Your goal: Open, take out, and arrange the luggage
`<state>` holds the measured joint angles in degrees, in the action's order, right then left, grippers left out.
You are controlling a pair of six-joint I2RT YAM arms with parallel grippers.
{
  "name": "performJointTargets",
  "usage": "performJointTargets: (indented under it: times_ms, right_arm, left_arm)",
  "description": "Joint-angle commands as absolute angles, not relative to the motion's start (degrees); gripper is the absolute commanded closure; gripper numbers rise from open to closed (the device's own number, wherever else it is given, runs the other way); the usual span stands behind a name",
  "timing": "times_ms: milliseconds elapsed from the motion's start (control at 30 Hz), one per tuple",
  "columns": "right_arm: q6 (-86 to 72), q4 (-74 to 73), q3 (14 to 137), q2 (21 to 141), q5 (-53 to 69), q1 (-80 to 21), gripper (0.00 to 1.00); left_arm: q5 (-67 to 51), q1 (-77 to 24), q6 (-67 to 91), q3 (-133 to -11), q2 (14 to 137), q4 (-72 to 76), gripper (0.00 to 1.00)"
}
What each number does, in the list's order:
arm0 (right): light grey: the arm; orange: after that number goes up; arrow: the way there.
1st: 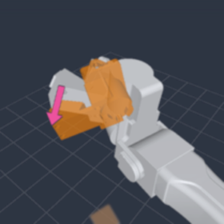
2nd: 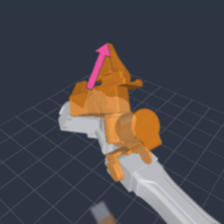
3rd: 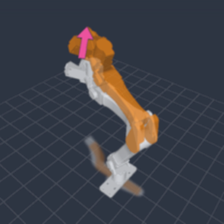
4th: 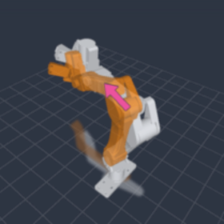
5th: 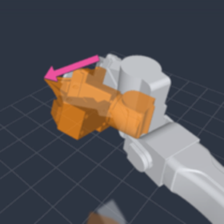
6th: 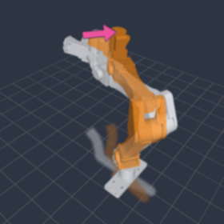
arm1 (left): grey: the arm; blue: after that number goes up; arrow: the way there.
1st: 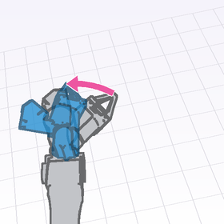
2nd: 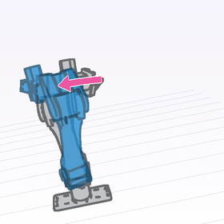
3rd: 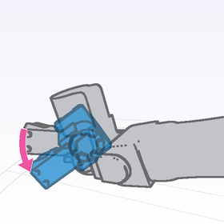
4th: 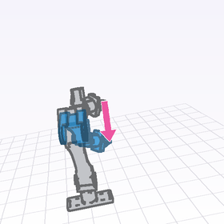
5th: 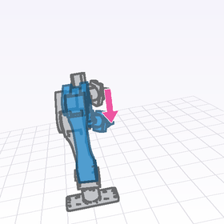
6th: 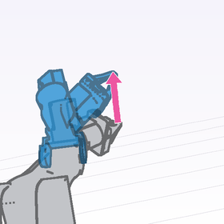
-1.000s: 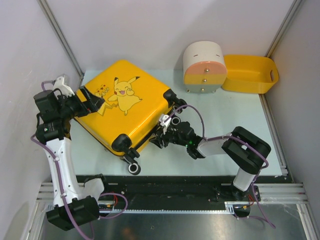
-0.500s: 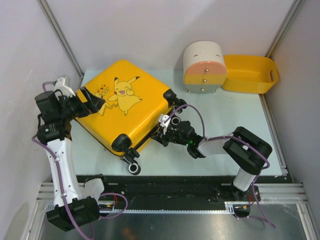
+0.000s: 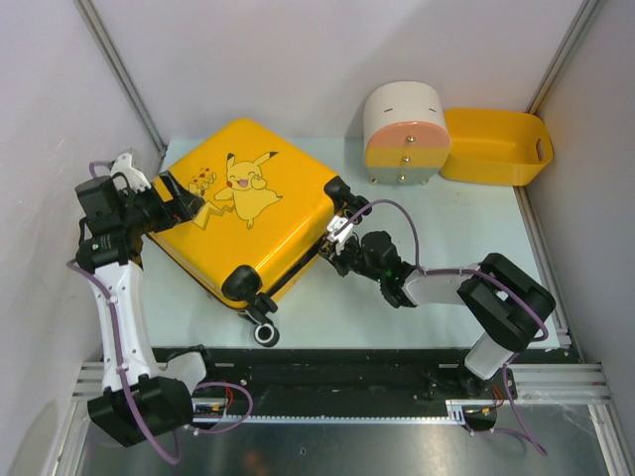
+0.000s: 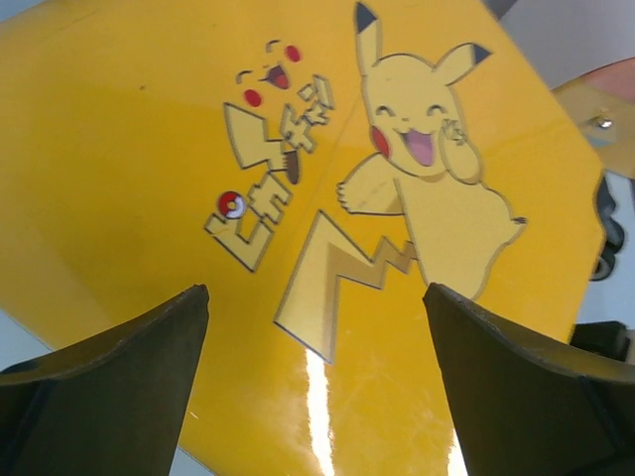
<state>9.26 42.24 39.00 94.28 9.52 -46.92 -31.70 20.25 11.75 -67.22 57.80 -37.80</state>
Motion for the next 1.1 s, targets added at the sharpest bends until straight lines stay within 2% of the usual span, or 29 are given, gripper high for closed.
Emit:
performJointTargets:
  times_ms: [0, 200, 500, 733, 800, 933, 1000, 1067]
  right_arm:
    - [13.44, 41.05, 38.93, 91.58, 5.71, -43.34, 1.00]
    - [14.68, 44.29, 38.94, 92.20, 9.04, -37.80, 1.00]
    - [17.31, 52.28, 38.85, 93.78, 27.83, -25.33, 1.00]
    - [19.95, 54.58, 42.18, 98.52, 36.82, -19.09, 1.00]
    - [20.04, 54.67, 43.24, 100.10, 38.40, -18.55, 1.00]
    - [19.07, 54.32, 44.38, 100.55, 41.48, -19.07, 1.00]
    - [18.64, 53.79, 44.38, 100.46, 42.18, -19.25, 1.00]
    - [18.46, 53.18, 44.38, 100.46, 41.84, -19.60, 1.00]
  left_arm:
    - [-27.43, 19.86, 8.00, -67.15, 61.52, -36.56, 0.05]
    - [-25.23, 19.86, 5.89, -67.15, 64.94, -36.48, 0.06]
    - [-23.73, 19.95, 4.83, -68.64, 67.94, -36.47, 0.07]
    - [-22.23, 19.95, 3.61, -70.05, 72.68, -36.30, 0.09]
    - [-24.68, 19.69, 2.47, -71.79, 74.26, -36.30, 0.08]
    - [-46.17, 16.01, -14.00, -73.56, 69.62, -37.52, 0.00]
    - [-47.03, 9.89, -20.36, -75.22, 65.40, -41.73, 0.00]
    - [-41.87, 3.64, -23.38, -76.55, 63.29, -44.89, 0.00]
